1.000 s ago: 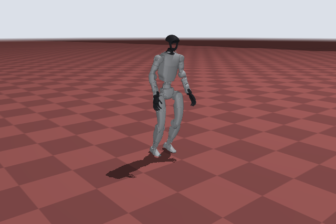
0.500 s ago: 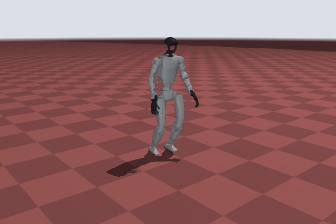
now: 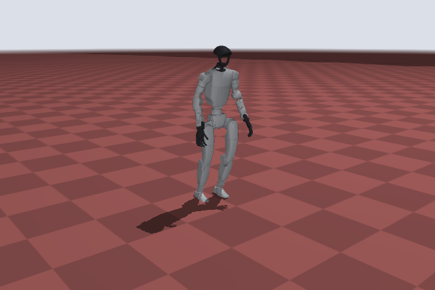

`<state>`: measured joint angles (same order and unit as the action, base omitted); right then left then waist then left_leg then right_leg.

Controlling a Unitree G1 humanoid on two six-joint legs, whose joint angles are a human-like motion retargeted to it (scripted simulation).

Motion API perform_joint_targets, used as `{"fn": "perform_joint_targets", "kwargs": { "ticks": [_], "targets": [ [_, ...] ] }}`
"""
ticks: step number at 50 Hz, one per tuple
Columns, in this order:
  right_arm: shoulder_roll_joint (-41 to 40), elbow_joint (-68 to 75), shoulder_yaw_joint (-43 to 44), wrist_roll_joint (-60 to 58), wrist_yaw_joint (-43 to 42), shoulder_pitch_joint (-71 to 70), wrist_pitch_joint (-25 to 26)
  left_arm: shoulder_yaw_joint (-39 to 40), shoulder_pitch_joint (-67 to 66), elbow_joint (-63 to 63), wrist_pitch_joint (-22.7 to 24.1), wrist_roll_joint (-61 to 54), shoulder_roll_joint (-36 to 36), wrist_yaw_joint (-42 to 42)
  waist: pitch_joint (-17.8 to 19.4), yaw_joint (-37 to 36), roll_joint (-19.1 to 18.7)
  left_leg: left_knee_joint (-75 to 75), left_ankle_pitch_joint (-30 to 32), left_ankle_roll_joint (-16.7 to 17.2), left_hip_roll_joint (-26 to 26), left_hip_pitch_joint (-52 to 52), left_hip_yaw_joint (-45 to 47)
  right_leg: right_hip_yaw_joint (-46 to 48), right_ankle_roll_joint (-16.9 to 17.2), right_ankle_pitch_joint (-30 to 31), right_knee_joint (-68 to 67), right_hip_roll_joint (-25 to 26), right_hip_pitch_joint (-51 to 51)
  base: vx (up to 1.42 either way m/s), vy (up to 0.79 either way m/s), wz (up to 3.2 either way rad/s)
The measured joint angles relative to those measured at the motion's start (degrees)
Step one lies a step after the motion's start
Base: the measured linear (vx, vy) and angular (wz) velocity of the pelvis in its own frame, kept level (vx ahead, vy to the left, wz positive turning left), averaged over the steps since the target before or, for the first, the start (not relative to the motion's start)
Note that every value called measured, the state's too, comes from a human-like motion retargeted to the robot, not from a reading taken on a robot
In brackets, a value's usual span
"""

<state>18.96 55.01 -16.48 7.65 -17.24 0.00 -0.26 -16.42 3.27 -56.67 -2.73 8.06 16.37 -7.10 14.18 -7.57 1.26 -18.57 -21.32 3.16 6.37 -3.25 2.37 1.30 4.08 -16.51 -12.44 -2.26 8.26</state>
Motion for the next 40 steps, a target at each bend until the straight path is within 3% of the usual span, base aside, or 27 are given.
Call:
{"fn": "perform_joint_targets", "kwargs": {
  "ticks": [2,3,4,5,7,10,12,14,18,23,25,27,29,30,31,33,35,37,38,40],
  "targets": [
    [0.4,2.8,0.1,1.4,-1.1,-3.3,0.4,2.9,1.6,-1.6,-1.5,0.3,-0.6,0.2,2.0,0.0,-1.1,-15.0,-9.9,-5.0,-1.3,6.1,1.7,0.8,-8.8,-12.3,-16.7,1.1,-6.6,-0.11,0.02,-0.15],
    [0.4,3.1,0.5,1.8,-2.5,-3.7,0.4,3.6,1.6,-2.2,-2.1,-0.8,-0.8,-0.7,1.8,-0.2,-1.0,-18.6,-10.6,-5.9,-1.5,8.2,2.3,1.2,-10.0,-13.7,-22.5,0.8,-9.8,0.0,0.0,0.0],
    [0.1,2.1,1.3,2.0,-4.3,-2.9,0.0,3.5,1.1,-2.6,-1.9,-2.7,-1.0,-2.5,0.6,-0.3,-0.6,-18.6,-8.7,-5.2,-1.6,9.4,2.5,1.6,-8.4,-11.9,-23.5,0.5,-11.5,0.13,-0.03,-0.02],
    [-0.4,0.5,2.5,2.0,-6.3,-1.3,-0.6,3.2,0.4,-2.8,-1.2,-5.1,-1.0,-4.7,-1.1,-0.3,0.0,-17.0,-5.6,-3.6,-1.7,10.2,2.6,2.0,-5.5,-8.4,-22.1,0.0,-12.3,0.22,-0.06,0.18],
    [-1.7,-5.3,4.2,1.2,-6.4,4.7,-0.7,1.2,-3.0,-1.7,0.6,-8.1,-0.2,-6.2,-5.5,-0.4,0.5,-5.9,7.8,1.5,-2.2,7.7,1.0,2.2,0.6,8.4,-6.4,0.8,-8.0,0.26,-0.07,0.25],
    [-2.3,-10.4,2.6,-4.0,-1.0,11.3,0.6,-0.4,-8.6,0.9,2.9,-8.5,1.5,-2.8,-9.9,-0.3,1.7,13.8,33.5,6.0,-2.2,2.0,-1.1,1.0,3.7,37.3,12.2,0.3,-3.5,0.21,-0.04,0.14],
    [-2.0,-11.1,0.1,-6.9,1.4,12.6,-0.6,-0.7,-11.1,1.5,4.5,-7.9,1.7,-0.9,-10.7,0.6,1.8,18.8,37.6,8.2,-2.9,0.4,-1.3,0.1,6.1,42.4,14.7,-0.1,-3.5,0.11,-0.03,0.19],
    [-1.8,-10.3,-1.7,-6.9,1.3,12.2,-1.3,-1.3,-11.7,1.2,5.1,-8.7,1.6,-0.7,-9.9,1.3,1.7,20.6,36.4,8.7,-3.2,-0.8,-1.7,-1.2,6.4,41.6,15.1,-0.1,-3.2,0.03,-0.04,0.2],
    [-2.1,-6.6,-3.1,-5.0,0.6,9.7,-0.1,-2.5,-9.8,-1.6,4.0,-9.6,1.2,-1.0,-6.5,0.9,0.8,20.1,33.9,8.0,-3.4,-2.6,-2.0,-2.1,5.3,39.0,13.0,0.1,-2.5,0.0,0.0,0.0],
    [-2.3,-3.9,-3.8,-4.8,1.5,8.1,0.4,-2.7,-8.2,-1.5,2.1,-6.7,1.1,-0.5,-5.6,-0.3,0.1,19.3,33.3,8.1,-2.6,-3.2,-5.5,0.1,3.9,36.8,10.3,-0.6,-2.8,0.02,0.0,0.02],
    [-2.1,-4.0,-3.8,-4.1,1.7,7.3,0.0,-1.8,-7.4,-0.1,1.8,-5.5,1.2,-0.5,-4.3,-0.4,-0.3,17.3,26.6,7.5,-2.1,-4.0,-6.4,-1.7,2.3,27.1,7.8,-0.5,-1.6,0.0,0.0,0.13],
    [-1.8,-2.2,-3.3,-2.0,1.9,4.2,-0.3,0.7,-4.5,-0.2,1.2,-4.5,0.7,0.0,-0.4,0.0,-0.4,7.4,8.9,4.1,-0.8,-3.2,-4.7,-1.8,-0.8,7.5,-1.4,-0.9,-1.3,-0.07,0.01,0.32],
    [-1.7,0.4,-2.3,0.0,1.2,1.1,0.0,3.7,-1.7,-1.8,-0.1,-3.4,-0.3,0.4,2.2,0.3,-0.2,-9.6,-6.1,-2.0,0.0,2.9,-2.2,0.0,-5.7,-8.8,-16.4,-1.4,-5.8,-0.11,0.01,0.23],
    [-1.7,1.5,-1.6,0.7,0.1,-0.2,0.3,5.2,-0.5,-2.8,-1.0,-3.2,-0.9,0.1,2.4,0.4,-0.2,-18.5,-11.1,-5.3,0.0,7.4,-1.2,0.7,-8.3,-14.5,-24.1,-1.5,-9.4,-0.05,0.01,0.03],
    [-1.7,1.1,-0.6,1.0,-2.0,0.1,0.2,5.6,-0.7,-3.2,-1.3,-4.4,-1.4,-1.6,1.6,0.3,0.0,-20.6,-10.6,-5.7,-0.3,9.4,-0.6,0.8,-8.5,-14.3,-26.0,-1.6,-11.3,0.0,0.0,0.0],
    [-1.9,-1.9,1.2,0.8,-5.8,2.3,-0.5,5.2,-2.4,-3.3,-0.6,-7.7,-2.1,-5.3,-1.4,-0.1,0.5,-17.3,-4.6,-3.5,-1.0,10.5,0.6,0.4,-6.3,-7.6,-23.3,-1.5,-13.0,0.15,0.02,-0.35],
    [-2.2,-7.0,1.9,-1.0,-6.1,6.9,-0.8,3.3,-6.2,-2.6,1.4,-9.9,-2.3,-6.8,-5.2,-0.5,1.1,-4.4,9.8,0.3,-1.4,6.8,0.4,-0.6,-1.6,9.0,-11.5,-1.1,-10.9,0.23,0.02,-0.4],
    [-2.2,-10.1,1.2,-4.4,-2.2,10.9,0.0,1.9,-9.8,-2.0,2.5,-8.7,-1.8,-4.3,-8.4,-0.3,1.1,10.3,29.1,3.6,-2.2,2.1,-1.3,-0.6,2.5,29.3,1.8,-0.7,-7.3,0.22,0.01,-0.22],
    [-2.2,-10.7,0.8,-6.1,-0.3,12.3,0.1,1.7,-11.2,-1.6,2.8,-7.6,-1.5,-2.7,-9.5,-0.1,0.8,15.5,36.6,5.4,-3.0,0.5,-1.7,0.3,3.9,36.1,6.3,-0.6,-6.0,0.18,0.01,-0.08],
    [-2.2,-10.5,0.1,-7.4,2.1,14.3,-0.4,1.8,-13.5,-0.7,2.9,-5.6,-1.2,-0.2,-11.0,0.6,0.5,20.6,41.6,8.4,-4.5,-1.2,-0.1,3.1,5.2,40.6,10.6,-0.6,-4.3,0.13,0.01,0.02]
  ]
}}
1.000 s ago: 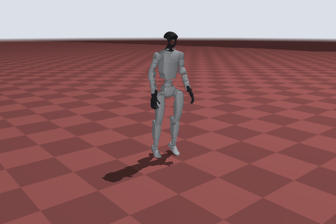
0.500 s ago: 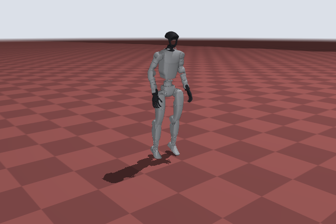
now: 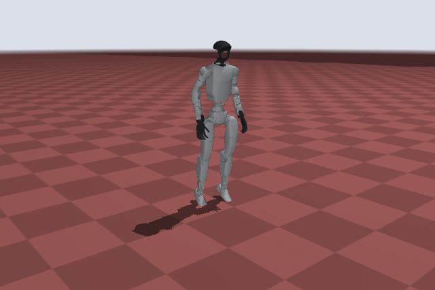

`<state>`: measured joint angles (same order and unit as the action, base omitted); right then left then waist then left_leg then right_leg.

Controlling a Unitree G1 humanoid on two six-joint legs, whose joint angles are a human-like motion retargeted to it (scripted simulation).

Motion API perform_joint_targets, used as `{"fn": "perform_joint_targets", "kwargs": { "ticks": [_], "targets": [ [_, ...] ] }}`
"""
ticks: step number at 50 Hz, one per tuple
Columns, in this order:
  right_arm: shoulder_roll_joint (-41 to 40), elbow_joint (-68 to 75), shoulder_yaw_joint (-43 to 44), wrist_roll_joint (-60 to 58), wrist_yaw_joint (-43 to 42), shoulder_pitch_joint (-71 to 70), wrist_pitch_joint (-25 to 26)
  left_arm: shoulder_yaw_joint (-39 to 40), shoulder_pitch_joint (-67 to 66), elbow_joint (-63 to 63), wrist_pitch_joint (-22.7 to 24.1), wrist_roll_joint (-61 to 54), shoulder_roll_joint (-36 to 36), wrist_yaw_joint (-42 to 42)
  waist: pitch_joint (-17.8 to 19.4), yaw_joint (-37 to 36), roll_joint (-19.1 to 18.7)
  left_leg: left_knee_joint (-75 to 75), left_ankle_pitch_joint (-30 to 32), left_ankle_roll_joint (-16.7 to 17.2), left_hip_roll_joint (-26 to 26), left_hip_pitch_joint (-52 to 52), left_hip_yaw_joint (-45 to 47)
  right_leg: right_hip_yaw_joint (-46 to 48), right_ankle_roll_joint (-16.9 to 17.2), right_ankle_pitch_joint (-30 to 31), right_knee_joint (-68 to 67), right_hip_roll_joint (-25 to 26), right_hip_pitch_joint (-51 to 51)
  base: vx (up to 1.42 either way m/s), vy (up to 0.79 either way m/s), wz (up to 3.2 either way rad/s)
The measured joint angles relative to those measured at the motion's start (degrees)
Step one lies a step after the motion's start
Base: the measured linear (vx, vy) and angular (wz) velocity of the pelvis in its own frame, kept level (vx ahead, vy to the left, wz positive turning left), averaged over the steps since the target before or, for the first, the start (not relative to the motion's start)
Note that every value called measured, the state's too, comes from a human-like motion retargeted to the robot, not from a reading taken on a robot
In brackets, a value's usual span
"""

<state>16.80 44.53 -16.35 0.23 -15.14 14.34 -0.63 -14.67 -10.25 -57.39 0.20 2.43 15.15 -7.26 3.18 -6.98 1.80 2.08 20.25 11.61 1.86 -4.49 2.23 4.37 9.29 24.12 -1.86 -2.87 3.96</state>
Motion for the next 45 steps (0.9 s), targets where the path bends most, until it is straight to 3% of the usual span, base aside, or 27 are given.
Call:
{"fn": "perform_joint_targets", "kwargs": {
  "ticks": [4,8,12,13,15,18,20,22,26,27,28,31,35,40,42,45],
  "targets": [
    [-0.8,4.9,0.1,3.3,-0.5,-0.4,0.5,-0.4,0.2,-0.1,-0.8,-0.5,0.7,0.4,1.2,0.3,0.6,0.2,-3.2,0.2,-0.5,-2.1,5.0,0.7,-1.7,-2.3,-0.3,0.4,1.7,0.02,0.0,0.01],
    [-1.2,9.7,0.0,4.8,-0.2,-1.6,1.8,-2.1,3.5,-2.9,-2.0,-0.6,1.4,0.1,3.2,-0.1,0.9,-1.9,-3.8,-0.7,0.4,-3.3,1.2,-2.3,-2.5,-5.0,-1.6,1.2,3.3,0.02,0.04,0.01],
    [-0.2,9.5,0.3,4.7,2.0,-1.6,0.9,-1.6,6.2,-2.8,-1.8,1.4,1.9,0.7,2.7,-0.6,1.3,-2.1,-5.8,-1.1,1.2,-2.8,-0.9,-5.1,-0.4,-4.6,-2.8,1.2,2.2,0.04,0.06,-0.08],
    [0.3,9.0,0.6,5.6,2.0,-2.2,1.0,-1.1,7.4,-2.4,-2.5,1.1,1.9,0.6,3.6,-0.2,0.7,-2.8,-9.6,-1.4,1.1,-3.4,-1.3,-6.0,-1.8,-8.1,-2.5,1.6,3.6,-0.01,0.08,0.07],
    [1.2,9.4,1.4,8.3,2.2,-5.3,1.2,0.5,11.5,-2.6,-3.9,0.4,1.5,0.2,7.2,0.0,0.2,-8.1,-25.5,-4.0,1.9,-5.0,-1.4,-6.3,-4.7,-26.1,-8.4,1.6,5.4,-0.08,0.08,0.09],
    [1.9,13.8,2.0,11.9,1.5,-12.6,2.7,2.6,19.0,-6.0,-7.0,1.0,0.7,0.4,12.5,1.1,0.6,-31.3,-48.5,-12.5,3.4,1.9,1.0,-2.8,-13.4,-51.9,-30.1,0.3,0.4,-0.16,0.06,0.15],
    [2.1,14.2,2.1,12.4,-2.1,-15.0,2.1,2.6,20.7,-6.1,-7.5,1.5,0.9,-1.6,12.0,1.8,0.8,-42.2,-51.8,-14.1,2.6,8.5,2.4,-2.0,-15.6,-55.9,-38.7,0.1,-4.7,-0.07,0.01,0.09],
    [2.0,8.6,2.6,11.0,-5.4,-12.4,0.0,1.0,18.4,-3.4,-4.5,0.6,1.1,-5.4,8.5,1.4,1.0,-37.9,-43.7,-9.1,1.7,9.7,3.1,-2.5,-11.1,-46.5,-33.4,0.3,-5.9,0.06,0.0,-0.11],
    [2.6,-1.2,2.7,3.6,-1.4,-3.4,0.6,-3.4,11.0,1.7,-0.5,0.4,1.7,-5.2,1.5,-0.3,1.2,-12.5,-11.9,-2.9,1.0,3.5,1.7,-5.8,-0.8,-8.7,-6.0,1.0,-0.2,0.13,-0.02,-0.2],
    [2.7,-0.9,2.0,1.9,-0.7,-2.3,1.0,-4.2,9.6,2.3,-0.5,1.2,1.9,-4.2,0.2,-0.6,1.2,-7.7,-6.2,-1.8,0.4,2.5,1.8,-6.0,0.8,-2.0,-1.4,0.9,0.5,0.06,-0.06,-0.17],
    [2.7,0.3,0.9,1.0,-0.8,-1.7,0.9,-4.8,8.4,2.5,-0.7,2.2,2.0,-3.2,-0.9,-0.8,1.2,-5.0,-4.1,-0.8,-0.2,2.1,2.5,-5.2,1.8,0.8,0.7,0.6,0.3,0.02,-0.06,-0.19],
    [2.1,4.5,-0.2,2.9,-2.0,-2.1,0.7,-6.6,7.2,2.3,-1.5,3.3,2.5,-1.9,-1.5,-1.2,1.6,-2.3,-5.6,-0.8,-0.5,1.4,2.6,-2.4,1.4,-0.3,1.7,-0.4,-0.4,-0.06,-0.05,-0.12],
    [1.7,7.2,1.2,6.9,-0.8,-3.2,1.1,-8.6,9.3,-0.1,-1.4,2.6,2.7,-1.2,2.0,-0.9,0.9,-3.7,-7.6,-1.9,0.0,-0.5,-1.3,-2.8,0.5,-4.1,0.9,0.4,2.2,-0.09,-0.01,0.22],
    [2.2,8.6,-1.3,7.3,3.6,-4.9,1.4,-5.0,12.1,-1.2,-1.3,3.3,3.0,1.6,4.8,-1.8,0.8,-6.8,-7.6,-2.7,0.8,-2.1,-4.0,-9.4,0.1,-2.4,-0.7,2.4,4.3,-0.08,-0.01,0.04],
    [3.6,8.8,-2.4,8.7,5.3,-7.3,1.0,-2.6,14.9,-1.8,-2.3,2.5,2.9,2.6,7.4,-2.5,0.2,-11.9,-22.9,-4.5,0.7,-3.3,-2.9,-10.9,-2.2,-17.8,-5.8,3.3,5.5,-0.13,0.01,-0.13],
    [5.8,12.4,-3.2,12.2,5.0,-14.8,1.3,0.5,21.8,-5.6,-4.7,0.5,2.6,2.1,12.8,-2.9,-0.6,-29.7,-50.9,-9.9,0.9,-0.1,-0.6,-8.3,-6.5,-47.6,-22.6,4.0,3.1,-0.21,0.01,-0.17]
  ]
}}
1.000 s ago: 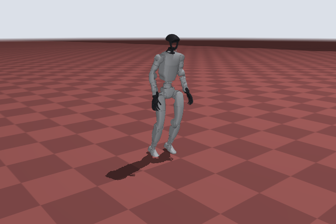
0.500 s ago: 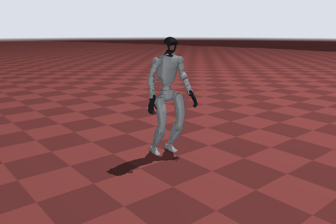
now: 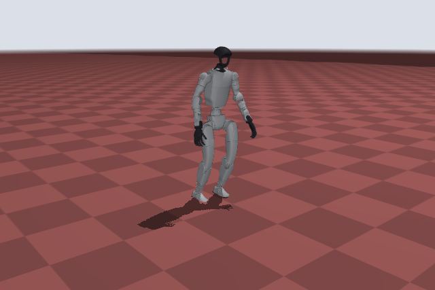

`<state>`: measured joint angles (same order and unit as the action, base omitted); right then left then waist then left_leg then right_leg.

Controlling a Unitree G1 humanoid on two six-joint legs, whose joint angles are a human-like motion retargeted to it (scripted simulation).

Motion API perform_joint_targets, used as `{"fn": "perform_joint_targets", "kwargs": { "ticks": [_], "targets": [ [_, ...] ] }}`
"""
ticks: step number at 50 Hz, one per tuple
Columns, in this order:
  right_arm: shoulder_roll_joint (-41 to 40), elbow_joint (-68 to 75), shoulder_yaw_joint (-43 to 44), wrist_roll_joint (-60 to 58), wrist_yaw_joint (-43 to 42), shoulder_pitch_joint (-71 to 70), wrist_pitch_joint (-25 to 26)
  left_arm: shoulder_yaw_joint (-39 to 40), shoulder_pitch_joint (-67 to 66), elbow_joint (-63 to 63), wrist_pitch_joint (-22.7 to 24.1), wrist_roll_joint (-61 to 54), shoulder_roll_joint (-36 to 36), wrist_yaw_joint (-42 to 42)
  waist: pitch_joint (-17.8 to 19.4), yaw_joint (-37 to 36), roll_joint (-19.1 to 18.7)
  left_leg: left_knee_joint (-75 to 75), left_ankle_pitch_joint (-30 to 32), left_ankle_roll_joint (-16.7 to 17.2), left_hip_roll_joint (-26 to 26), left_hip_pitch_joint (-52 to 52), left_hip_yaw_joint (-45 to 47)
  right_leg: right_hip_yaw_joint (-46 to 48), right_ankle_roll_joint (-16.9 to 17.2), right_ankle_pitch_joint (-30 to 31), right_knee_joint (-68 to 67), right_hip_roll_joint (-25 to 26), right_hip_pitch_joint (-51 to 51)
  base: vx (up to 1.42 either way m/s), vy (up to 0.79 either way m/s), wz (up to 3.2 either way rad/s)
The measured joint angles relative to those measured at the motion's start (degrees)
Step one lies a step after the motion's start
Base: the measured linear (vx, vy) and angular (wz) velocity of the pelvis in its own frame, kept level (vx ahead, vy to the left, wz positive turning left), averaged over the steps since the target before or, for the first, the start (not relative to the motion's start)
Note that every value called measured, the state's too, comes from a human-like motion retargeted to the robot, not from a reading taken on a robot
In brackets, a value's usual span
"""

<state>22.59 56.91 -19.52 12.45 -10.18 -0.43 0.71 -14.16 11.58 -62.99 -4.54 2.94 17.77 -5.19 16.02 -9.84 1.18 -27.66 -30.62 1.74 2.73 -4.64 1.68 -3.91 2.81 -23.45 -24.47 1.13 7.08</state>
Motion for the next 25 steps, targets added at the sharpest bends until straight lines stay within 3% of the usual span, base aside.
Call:
{"fn": "perform_joint_targets", "kwargs": {
  "ticks": [2,4,5,7,8,10,12,15,20,23,25],
  "targets": [
    [0.6,2.3,-0.2,1.3,-3.9,-4.3,0.3,0.3,2.0,-1.5,-1.8,-0.4,0.5,-2.4,0.2,0.3,0.7,-13.6,-5.4,-6.2,-0.3,7.9,1.8,0.8,-6.8,-8.8,-12.7,0.2,-7.1,-0.18,0.0,-0.25],
    [1.1,-0.7,0.0,1.9,-7.8,-4.1,-1.1,-0.8,0.2,-0.2,-0.9,-2.5,1.2,-5.5,-2.0,0.5,2.0,-12.6,-0.5,-4.0,-0.4,10.6,3.7,0.6,-6.6,-4.9,-14.3,-0.6,-11.1,0.0,0.02,-0.3],
    [1.4,-3.9,0.4,2.0,-9.1,-2.5,-2.1,-1.7,-1.5,0.9,0.5,-3.9,1.4,-6.9,-3.9,0.6,2.7,-8.1,4.0,-1.1,-0.2,10.3,4.2,0.4,-4.6,-0.2,-11.0,-1.3,-11.7,0.13,0.03,-0.14],
    [2.0,-11.5,1.8,0.6,-6.2,3.8,-2.7,-4.2,-5.7,3.5,3.4,-4.5,1.8,-5.7,-8.1,0.7,2.8,6.4,19.1,4.1,-0.1,6.5,2.8,-0.1,0.8,18.3,6.4,-1.5,-7.0,0.16,0.0,0.04],
    [2.0,-13.7,2.0,-0.8,-4.2,6.6,-2.3,-5.7,-7.6,4.7,4.3,-4.2,2.1,-4.1,-10.0,0.5,2.9,13.7,28.3,5.1,-0.1,4.8,1.9,-0.3,3.2,29.6,15.1,-1.7,-4.8,0.13,-0.03,0.11],
    [1.3,-14.8,1.4,-4.2,-1.6,10.3,-1.7,-7.9,-10.7,6.7,5.7,-2.5,3.0,-0.8,-12.6,0.3,3.0,24.4,42.9,7.3,-0.8,2.4,1.1,1.4,7.5,46.4,25.1,-2.0,-3.1,0.08,-0.05,0.09],
    [0.0,-12.9,0.3,-5.6,-1.7,11.7,-2.4,-9.1,-13.0,7.9,6.4,-0.6,3.2,0.6,-13.7,0.7,3.0,28.0,45.1,9.2,-1.5,1.9,1.8,6.6,9.6,48.4,26.1,-2.6,-3.7,0.0,0.0,0.0],
    [-2.0,-8.9,0.1,-4.4,-3.3,11.3,-2.3,-10.4,-13.7,7.8,5.9,-0.4,2.6,-0.3,-12.8,1.4,2.6,28.4,43.5,8.5,-1.3,1.4,2.5,10.6,8.6,46.4,25.0,-3.1,-3.5,-0.07,0.0,0.25],
    [-4.8,-0.8,0.2,-3.5,-4.0,7.3,0.1,-8.3,-11.3,3.7,3.6,0.3,-0.4,-1.3,-8.2,0.8,1.3,25.3,42.5,7.3,-1.1,-1.9,2.3,4.2,4.4,43.1,22.6,-2.2,0.5,-0.05,0.01,0.04],
    [-6.0,-0.5,1.7,-4.2,-3.0,6.9,-0.6,-5.9,-10.8,3.3,3.9,2.5,-2.0,-1.5,-7.6,-0.1,1.5,24.0,43.1,6.6,0.0,-1.9,0.6,2.0,5.8,42.6,19.9,-2.9,-0.2,0.0,0.0,0.0],
    [-6.1,-1.6,3.0,-2.9,-2.7,6.1,-0.8,-3.8,-10.2,4.3,3.2,3.3,-2.6,-1.5,-5.7,0.6,0.7,21.0,34.0,5.6,0.3,-3.0,-1.4,0.5,4.0,33.9,19.9,-2.5,2.5,-0.07,0.03,0.29]
  ]
}}
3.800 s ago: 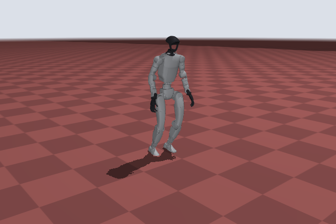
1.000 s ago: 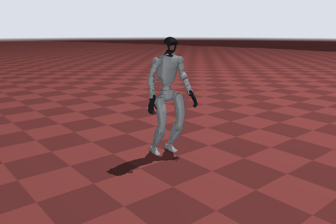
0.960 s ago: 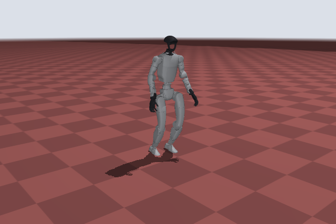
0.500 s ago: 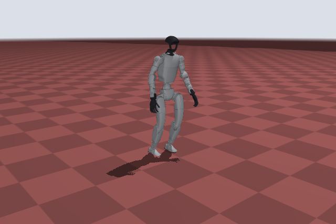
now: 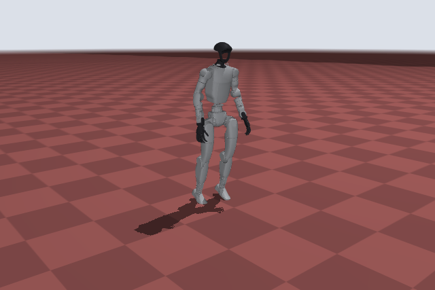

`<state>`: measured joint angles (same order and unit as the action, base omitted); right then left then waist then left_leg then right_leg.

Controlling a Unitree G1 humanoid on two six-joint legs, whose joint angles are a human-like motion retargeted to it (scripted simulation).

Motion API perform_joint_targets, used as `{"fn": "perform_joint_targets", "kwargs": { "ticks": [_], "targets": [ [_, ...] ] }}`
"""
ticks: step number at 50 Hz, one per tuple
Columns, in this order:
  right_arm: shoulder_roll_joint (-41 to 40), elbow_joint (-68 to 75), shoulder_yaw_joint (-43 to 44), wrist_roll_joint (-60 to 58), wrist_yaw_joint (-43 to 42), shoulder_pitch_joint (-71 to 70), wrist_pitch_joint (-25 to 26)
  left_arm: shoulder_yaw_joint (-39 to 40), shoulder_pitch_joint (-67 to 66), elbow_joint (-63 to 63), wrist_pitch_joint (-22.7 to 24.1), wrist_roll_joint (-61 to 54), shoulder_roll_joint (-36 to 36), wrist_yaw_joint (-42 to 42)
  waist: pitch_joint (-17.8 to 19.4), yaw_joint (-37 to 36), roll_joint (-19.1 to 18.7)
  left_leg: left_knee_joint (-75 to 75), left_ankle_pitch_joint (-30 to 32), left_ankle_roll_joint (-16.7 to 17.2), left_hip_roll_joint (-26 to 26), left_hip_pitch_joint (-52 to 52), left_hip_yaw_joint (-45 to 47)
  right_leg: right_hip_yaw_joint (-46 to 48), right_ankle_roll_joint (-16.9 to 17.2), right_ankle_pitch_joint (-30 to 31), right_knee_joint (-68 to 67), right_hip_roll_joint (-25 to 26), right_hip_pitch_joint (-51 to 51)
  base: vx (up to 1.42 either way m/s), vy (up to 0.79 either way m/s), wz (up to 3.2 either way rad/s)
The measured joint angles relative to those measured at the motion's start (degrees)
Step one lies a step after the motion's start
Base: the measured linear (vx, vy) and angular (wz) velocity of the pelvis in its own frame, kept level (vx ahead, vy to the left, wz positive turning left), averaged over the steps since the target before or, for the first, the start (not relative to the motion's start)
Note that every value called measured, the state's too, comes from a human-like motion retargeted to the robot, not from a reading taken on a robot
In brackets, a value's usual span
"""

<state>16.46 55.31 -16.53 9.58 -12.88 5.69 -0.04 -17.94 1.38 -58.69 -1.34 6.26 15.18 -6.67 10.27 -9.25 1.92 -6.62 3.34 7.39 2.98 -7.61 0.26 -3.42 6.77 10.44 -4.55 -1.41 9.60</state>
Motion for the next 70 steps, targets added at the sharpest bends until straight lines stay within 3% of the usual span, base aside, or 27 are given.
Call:
{"fn": "perform_joint_targets", "kwargs": {
  "ticks": [3,5,6,8,10,12,14,17,26,28,30,32,33,34,35,36,40,42,49,53,55,58,60,62,65,68,70],
  "targets": [
    [0.3,1.7,0.2,2.3,0.7,-5.5,0.1,4.8,4.0,-1.6,-1.5,1.0,-0.5,1.3,5.8,1.0,-0.7,-16.1,-28.2,-4.8,0.7,1.8,1.4,1.7,-4.3,-29.5,-13.5,0.2,0.1,-0.16,0.03,0.2],
    [0.4,3.8,-0.8,2.5,-0.6,-9.2,0.6,7.6,5.8,-4.2,-3.2,0.7,-0.7,1.4,6.5,1.6,-0.7,-30.1,-38.8,-10.3,0.3,8.9,3.0,2.9,-11.2,-42.7,-28.8,0.6,-7.3,-0.17,0.02,-0.11],
    [0.5,2.9,-1.1,2.4,-2.7,-9.2,0.3,7.9,5.1,-4.6,-3.5,-1.2,-0.5,0.0,5.5,1.7,-0.1,-32.0,-37.9,-10.6,0.1,11.3,3.9,3.0,-11.5,-42.4,-32.2,0.2,-10.6,-0.06,0.01,-0.27],
    [0.6,-1.4,-1.0,1.7,-6.7,-6.7,-1.0,7.3,2.8,-4.7,-2.4,-6.2,-0.3,-3.9,2.3,1.7,1.2,-28.6,-30.9,-8.2,0.0,13.6,5.5,2.9,-8.0,-35.4,-31.1,-0.6,-14.3,0.1,0.01,-0.28],
    [0.9,-7.7,-0.4,-0.4,-6.5,-1.5,-1.3,5.9,-0.9,-3.5,-0.4,-9.3,0.0,-5.7,-1.7,1.6,1.7,-15.7,-16.2,-3.6,0.1,10.7,5.1,2.3,-2.0,-18.3,-17.4,-0.6,-11.7,0.21,0.0,-0.21],
    [1.4,-11.1,-0.9,-3.5,-3.2,2.6,-0.1,4.3,-4.6,-1.3,0.4,-9.1,0.9,-3.7,-4.9,1.4,1.8,-1.1,2.7,-0.9,-0.2,6.1,3.8,1.8,0.7,3.0,-1.5,-0.5,-6.9,0.22,-0.02,-0.19],
    [1.5,-11.9,-1.5,-5.7,-1.3,5.3,-0.2,3.7,-7.6,1.0,1.2,-7.8,2.0,-1.1,-6.9,1.3,1.6,7.0,13.7,2.1,-1.2,3.5,4.2,3.3,2.3,13.9,5.8,-0.6,-4.9,0.17,-0.03,-0.14],
    [1.0,-10.6,-1.5,-4.0,-0.9,7.1,-1.6,3.7,-9.5,3.3,1.9,-7.7,2.8,1.4,-7.5,1.5,1.8,9.4,14.1,3.9,-1.8,2.5,7.1,6.4,2.8,14.2,6.9,-0.9,-4.6,0.06,-0.02,0.01],
    [0.9,-2.2,-0.7,0.9,0.1,3.1,0.0,-2.6,-2.0,-0.7,0.6,-5.2,2.9,0.6,-1.3,1.3,1.1,5.4,9.6,2.5,-0.4,0.8,2.9,5.3,0.8,9.2,3.7,-0.6,-1.8,0.0,0.01,0.14],
    [1.4,-2.3,0.0,2.3,0.5,2.0,-0.7,-3.4,0.0,-0.5,0.6,-3.0,3.2,0.7,0.2,1.0,0.6,4.1,2.8,1.6,0.2,-0.1,1.5,3.2,-0.3,1.6,1.4,-0.6,-0.8,0.0,0.0,0.0],
    [2.1,-1.8,0.9,5.2,1.0,-0.7,-1.3,-3.1,3.1,-0.5,0.4,-1.0,3.5,0.8,3.8,1.0,0.3,-2.8,-13.5,-1.1,1.2,-0.7,1.5,2.2,-2.7,-17.3,-6.4,-1.0,0.0,-0.07,0.05,0.13],
    [2.5,-0.7,1.7,7.6,1.2,-3.5,-1.5,-0.9,5.7,-1.9,-0.6,0.9,3.2,1.5,6.3,1.6,0.4,-18.1,-28.9,-6.1,1.7,4.6,3.1,4.2,-7.9,-34.5,-20.3,-1.5,-4.0,-0.13,0.05,0.26],
    [2.5,-0.4,2.1,8.2,0.6,-4.3,-1.6,0.7,6.5,-3.1,-1.5,1.5,2.7,1.4,6.0,1.9,0.5,-26.3,-33.2,-9.1,1.4,9.3,3.8,5.0,-11.2,-39.8,-27.5,-1.5,-7.8,-0.09,0.04,0.21],
    [2.4,-0.7,2.5,8.4,-0.8,-4.2,-1.9,1.8,6.4,-4.3,-2.0,0.6,2.0,0.4,5.0,2.0,0.6,-30.1,-33.8,-9.9,1.1,12.3,4.5,5.4,-12.2,-40.8,-30.9,-1.6,-10.6,0.0,0.0,0.0],
    [2.2,-1.2,2.8,8.5,-2.5,-3.6,-2.4,2.6,5.9,-5.5,-2.4,-0.9,1.3,-1.1,3.7,2.0,0.7,-31.6,-32.4,-9.6,0.7,14.5,5.2,5.7,-12.0,-39.6,-32.6,-1.8,-12.8,0.08,0.02,-0.05],
    [1.7,-2.3,3.0,7.7,-3.8,-1.9,-2.8,2.6,4.7,-6.8,-1.8,-3.4,0.4,-2.9,1.4,1.8,1.1,-27.4,-27.0,-7.5,0.7,14.3,5.5,5.5,-9.2,-33.5,-29.4,-2.0,-13.3,0.15,0.02,-0.16],
    [0.4,-5.9,2.9,2.1,0.4,4.4,-0.9,1.0,-2.1,-7.4,0.0,-7.2,-1.0,-1.5,-6.1,1.1,1.4,-1.0,6.8,-0.5,0.3,7.2,3.4,3.5,1.5,3.6,-5.7,-1.5,-8.8,0.2,-0.01,-0.25],
    [0.6,-5.6,2.0,-0.6,2.5,5.7,-1.3,0.6,-5.8,-4.7,1.2,-5.7,-0.8,1.4,-7.5,1.5,0.7,5.8,15.0,2.7,-1.2,5.0,3.9,5.3,2.8,11.7,1.1,-1.7,-6.7,0.12,-0.03,-0.05],
    [2.0,-0.7,-0.2,0.5,1.0,3.7,-1.1,-3.5,-7.7,-1.9,1.7,-6.7,-1.1,1.7,-3.4,2.3,-1.1,5.9,11.6,2.6,-1.6,1.0,3.9,5.0,-0.9,7.1,0.6,-1.3,-2.5,0.01,0.0,0.0],
    [2.1,-0.2,0.8,1.3,0.6,2.5,-0.6,-5.6,-5.4,-2.3,1.2,-5.6,-0.7,0.7,-0.8,2.1,-1.5,2.2,10.3,2.4,-0.1,0.7,-0.8,1.7,-1.0,10.0,-1.5,-0.6,-1.4,0.0,0.0,0.0],
    [2.2,-1.2,1.1,2.2,0.3,1.8,-0.8,-5.8,-4.2,-1.2,0.9,-4.5,-0.2,0.3,0.8,2.2,-1.7,-0.3,6.5,1.8,0.4,0.2,-1.7,0.7,-1.8,5.8,-3.2,-0.3,-0.4,-0.02,0.01,0.09],
    [2.5,-0.5,1.0,5.7,0.0,-2.7,-1.5,-3.3,0.2,-0.9,-0.3,-3.3,0.5,1.2,6.5,2.9,-1.9,-14.0,-20.5,-0.6,1.2,0.2,0.4,2.1,-4.9,-24.1,-15.5,-0.4,1.4,-0.09,0.01,0.2],
    [2.3,1.7,0.6,7.0,-0.1,-6.4,-1.1,0.0,3.3,-2.4,-1.5,-2.6,0.6,2.8,8.6,3.4,-1.7,-28.9,-36.4,-4.4,0.9,5.6,2.4,4.4,-8.9,-41.4,-27.6,-0.3,-1.8,-0.14,0.0,0.12],
    [1.9,1.9,0.4,6.8,-2.4,-7.3,-1.0,2.7,3.8,-3.5,-2.7,-3.7,0.7,2.3,7.3,3.1,-1.2,-38.3,-38.6,-9.5,0.3,12.2,4.1,4.8,-13.1,-45.7,-36.8,-0.4,-8.1,-0.07,0.0,-0.11],
    [0.9,-3.0,1.0,6.0,-6.3,-3.1,-2.1,2.3,1.0,-3.3,-1.4,-9.9,1.1,-2.7,1.0,2.4,0.8,-29.7,-25.5,-6.2,0.4,14.7,6.2,3.9,-7.7,-32.2,-31.1,-1.6,-12.6,0.12,0.0,-0.18],
    [0.1,-7.4,1.6,2.4,-1.5,4.0,-0.8,0.8,-4.3,-2.0,0.7,-10.2,1.8,-0.9,-4.9,2.0,1.6,-7.2,0.6,-0.3,0.3,8.4,3.9,2.5,-0.1,-0.9,-4.8,-1.1,-5.5,0.19,-0.04,-0.1],
    [-0.4,-8.0,1.1,-0.6,1.7,6.6,-0.4,1.0,-7.2,-1.0,2.1,-9.1,2.3,2.0,-6.9,1.8,1.7,3.7,13.8,2.4,-0.7,4.9,3.3,2.8,2.9,14.0,5.0,-0.9,-3.0,0.12,-0.06,-0.21]
  ]
}}
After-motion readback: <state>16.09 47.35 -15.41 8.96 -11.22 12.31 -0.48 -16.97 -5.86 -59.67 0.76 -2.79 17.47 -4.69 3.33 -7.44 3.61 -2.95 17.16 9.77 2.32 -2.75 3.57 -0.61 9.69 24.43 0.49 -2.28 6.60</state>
